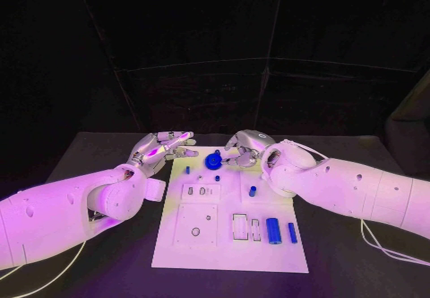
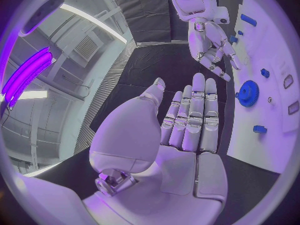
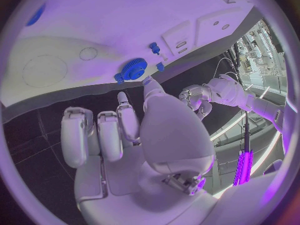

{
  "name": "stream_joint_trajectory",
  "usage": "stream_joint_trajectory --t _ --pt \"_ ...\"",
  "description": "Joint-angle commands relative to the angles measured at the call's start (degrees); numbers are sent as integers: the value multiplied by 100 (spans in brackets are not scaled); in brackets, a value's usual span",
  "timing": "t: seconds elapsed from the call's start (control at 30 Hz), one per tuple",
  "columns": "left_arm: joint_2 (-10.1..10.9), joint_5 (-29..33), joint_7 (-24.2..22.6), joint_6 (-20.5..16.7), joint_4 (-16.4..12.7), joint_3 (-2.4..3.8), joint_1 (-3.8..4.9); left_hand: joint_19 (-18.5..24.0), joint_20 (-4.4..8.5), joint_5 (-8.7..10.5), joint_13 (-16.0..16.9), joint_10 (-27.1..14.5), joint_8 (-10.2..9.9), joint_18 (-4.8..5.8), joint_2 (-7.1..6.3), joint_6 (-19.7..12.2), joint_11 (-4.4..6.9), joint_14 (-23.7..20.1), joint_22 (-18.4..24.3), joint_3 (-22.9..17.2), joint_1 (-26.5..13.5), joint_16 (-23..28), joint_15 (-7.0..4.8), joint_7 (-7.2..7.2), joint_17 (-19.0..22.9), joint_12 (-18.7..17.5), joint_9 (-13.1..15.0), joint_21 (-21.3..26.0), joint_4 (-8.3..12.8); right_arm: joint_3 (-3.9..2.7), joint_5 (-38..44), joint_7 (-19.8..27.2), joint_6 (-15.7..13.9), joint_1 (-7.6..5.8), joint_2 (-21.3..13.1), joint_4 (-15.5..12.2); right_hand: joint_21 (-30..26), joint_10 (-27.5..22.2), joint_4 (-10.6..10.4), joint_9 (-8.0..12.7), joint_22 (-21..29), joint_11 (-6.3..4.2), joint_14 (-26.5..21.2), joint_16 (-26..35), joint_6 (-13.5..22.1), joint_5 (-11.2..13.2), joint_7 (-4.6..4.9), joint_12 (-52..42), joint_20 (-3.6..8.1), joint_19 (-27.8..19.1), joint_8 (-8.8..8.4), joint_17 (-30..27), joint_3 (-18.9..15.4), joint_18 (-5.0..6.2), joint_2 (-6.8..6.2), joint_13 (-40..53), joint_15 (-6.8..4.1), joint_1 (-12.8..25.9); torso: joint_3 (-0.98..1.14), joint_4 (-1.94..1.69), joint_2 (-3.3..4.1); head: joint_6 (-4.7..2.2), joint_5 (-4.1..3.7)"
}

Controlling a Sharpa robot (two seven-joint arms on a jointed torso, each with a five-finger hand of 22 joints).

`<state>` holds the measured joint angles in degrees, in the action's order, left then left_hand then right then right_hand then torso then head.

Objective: Assemble the parts on the task board

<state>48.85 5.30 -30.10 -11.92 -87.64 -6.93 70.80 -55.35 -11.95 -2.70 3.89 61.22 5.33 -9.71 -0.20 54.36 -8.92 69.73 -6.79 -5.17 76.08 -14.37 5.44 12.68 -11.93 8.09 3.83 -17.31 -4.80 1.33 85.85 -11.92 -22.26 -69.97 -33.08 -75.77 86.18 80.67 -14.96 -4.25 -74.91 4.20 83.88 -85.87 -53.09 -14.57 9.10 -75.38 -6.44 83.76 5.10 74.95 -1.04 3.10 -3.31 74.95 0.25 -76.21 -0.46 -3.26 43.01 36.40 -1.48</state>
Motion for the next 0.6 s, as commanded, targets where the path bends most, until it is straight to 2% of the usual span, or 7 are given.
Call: stream_joint_trajectory --t 0.03,0.2,0.27,0.37,0.6 --pt "-19 5 -15 80 -5 4 8 -54 1 -22 -7 -13 -38 -81 61 5 -15 9 6 -6 9 34 -1 17 -10 -32 -6 31 30 -2 -188 52 292 -14 61 -1 43 75 -93 20 -593 1 444 -51 -16 116 14 -63 32 103 -40 699 -15 -109 167 127 -35 107 1 -25 2 -3 -22" --pt "-41 6 -13 87 7 4 8 -54 1 -22 -7 -13 -38 -81 61 5 -15 9 6 -6 9 34 -1 17 -10 -32 -6 31 30 -3 -214 -8 618 -14 218 103 69 119 -109 55 -657 -21 456 -78 155 302 -20 -123 36 140 -157 754 -92 -122 263 188 -46 214 -13 -26 5 15 -23" --pt "-47 6 -12 88 11 4 8 -54 1 -22 -7 -13 -38 -81 61 5 -15 9 6 -6 9 34 -1 17 -10 -32 -6 31 30 -3 -218 -26 686 -14 279 150 69 118 -79 86 -656 -51 457 -82 559 333 -55 -123 51 139 -188 762 -124 -121 274 192 -69 207 -14 -27 10 17 -15" --pt "-53 6 -9 90 15 4 8 -54 1 -22 -7 -13 -38 -81 61 5 -15 9 6 -6 9 34 -1 17 -10 -32 -6 31 30 -3 -223 -59 780 -13 376 235 69 120 -44 95 -658 -75 458 -84 809 333 -79 -125 69 140 -197 768 -147 -122 284 199 -89 186 -14 -27 3 24 -21" --pt "-58 6 -8 90 20 4 8 -54 1 -22 -7 -13 -38 -81 61 5 -15 9 6 -6 9 34 -1 17 -10 -32 -6 31 30 -4 -226 -131 1063 -14 562 449 71 129 -13 100 -665 -105 459 -87 967 353 -103 -139 91 144 -201 777 -170 -123 304 216 -114 171 -14 -26 0 37 -4"
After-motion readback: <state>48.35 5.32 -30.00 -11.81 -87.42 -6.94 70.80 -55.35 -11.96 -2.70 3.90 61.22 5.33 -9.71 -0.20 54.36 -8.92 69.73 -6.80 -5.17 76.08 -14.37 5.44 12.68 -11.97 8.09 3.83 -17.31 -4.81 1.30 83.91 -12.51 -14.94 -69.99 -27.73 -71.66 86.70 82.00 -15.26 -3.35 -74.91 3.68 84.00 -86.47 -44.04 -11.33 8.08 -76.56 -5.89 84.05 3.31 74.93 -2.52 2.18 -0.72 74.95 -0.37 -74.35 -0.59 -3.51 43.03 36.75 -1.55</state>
